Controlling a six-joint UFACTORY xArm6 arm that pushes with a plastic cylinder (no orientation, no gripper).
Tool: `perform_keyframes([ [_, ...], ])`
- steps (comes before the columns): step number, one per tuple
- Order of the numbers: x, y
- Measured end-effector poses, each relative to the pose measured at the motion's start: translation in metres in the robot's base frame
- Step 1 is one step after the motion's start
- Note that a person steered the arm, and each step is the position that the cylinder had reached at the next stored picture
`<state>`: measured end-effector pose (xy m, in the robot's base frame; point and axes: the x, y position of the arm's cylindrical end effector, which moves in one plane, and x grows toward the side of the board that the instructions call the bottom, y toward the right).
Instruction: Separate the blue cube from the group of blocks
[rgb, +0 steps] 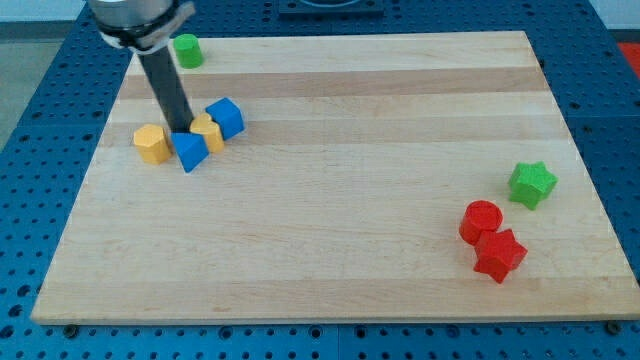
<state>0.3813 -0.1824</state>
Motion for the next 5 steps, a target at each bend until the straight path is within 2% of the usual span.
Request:
perform_keyframes([
  [3,-0.031,0.074],
  [5,-0.009,0.145],
])
